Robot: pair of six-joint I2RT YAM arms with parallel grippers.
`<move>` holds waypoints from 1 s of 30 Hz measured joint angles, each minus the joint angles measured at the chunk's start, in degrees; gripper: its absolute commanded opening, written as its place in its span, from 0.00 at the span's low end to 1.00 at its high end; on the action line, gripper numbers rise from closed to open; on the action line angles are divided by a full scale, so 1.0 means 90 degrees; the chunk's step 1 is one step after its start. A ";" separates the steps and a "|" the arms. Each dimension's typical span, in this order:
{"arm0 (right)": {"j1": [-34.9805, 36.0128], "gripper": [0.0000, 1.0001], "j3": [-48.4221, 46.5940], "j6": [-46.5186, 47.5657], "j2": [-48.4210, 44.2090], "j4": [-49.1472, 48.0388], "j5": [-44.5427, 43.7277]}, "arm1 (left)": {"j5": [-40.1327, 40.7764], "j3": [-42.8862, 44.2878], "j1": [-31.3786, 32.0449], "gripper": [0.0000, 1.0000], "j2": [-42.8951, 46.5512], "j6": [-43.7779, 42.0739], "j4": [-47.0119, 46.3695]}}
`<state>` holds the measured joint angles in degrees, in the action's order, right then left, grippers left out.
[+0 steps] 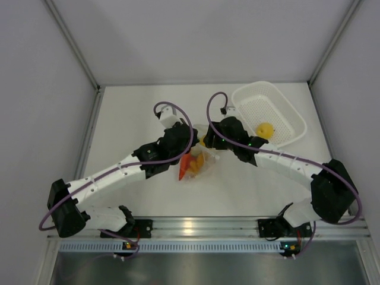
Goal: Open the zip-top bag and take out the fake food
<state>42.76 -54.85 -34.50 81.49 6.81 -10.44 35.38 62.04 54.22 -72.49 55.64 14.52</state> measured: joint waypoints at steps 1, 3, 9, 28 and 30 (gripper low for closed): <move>0.0000 0.62 -0.0049 -0.0005 0.0087 -0.0007 -0.0029 | -0.0015 -0.0022 0.0002 0.00 0.0000 0.0000 -0.0007; 0.0002 0.64 -0.0141 -0.0002 0.0272 -0.0053 -0.0051 | -0.0041 -0.0078 0.0002 0.00 0.0000 0.0010 -0.0036; 0.0022 0.68 -0.0260 -0.0002 0.0857 -0.0204 -0.0024 | -0.0170 -0.0257 0.0002 0.00 0.0000 0.0056 -0.0044; 0.0070 0.67 -0.0505 -0.0219 0.2132 -0.0899 0.0012 | -0.0311 -0.0716 0.0000 0.00 0.0002 0.0187 -0.0034; 0.0078 0.56 -0.0561 -0.0238 0.2256 -0.0967 0.0044 | -0.0306 -0.0743 0.0000 0.00 0.0002 0.0187 -0.0032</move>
<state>43.46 -59.90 -36.64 101.80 -1.89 -10.04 32.62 55.35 54.22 -72.47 57.32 14.24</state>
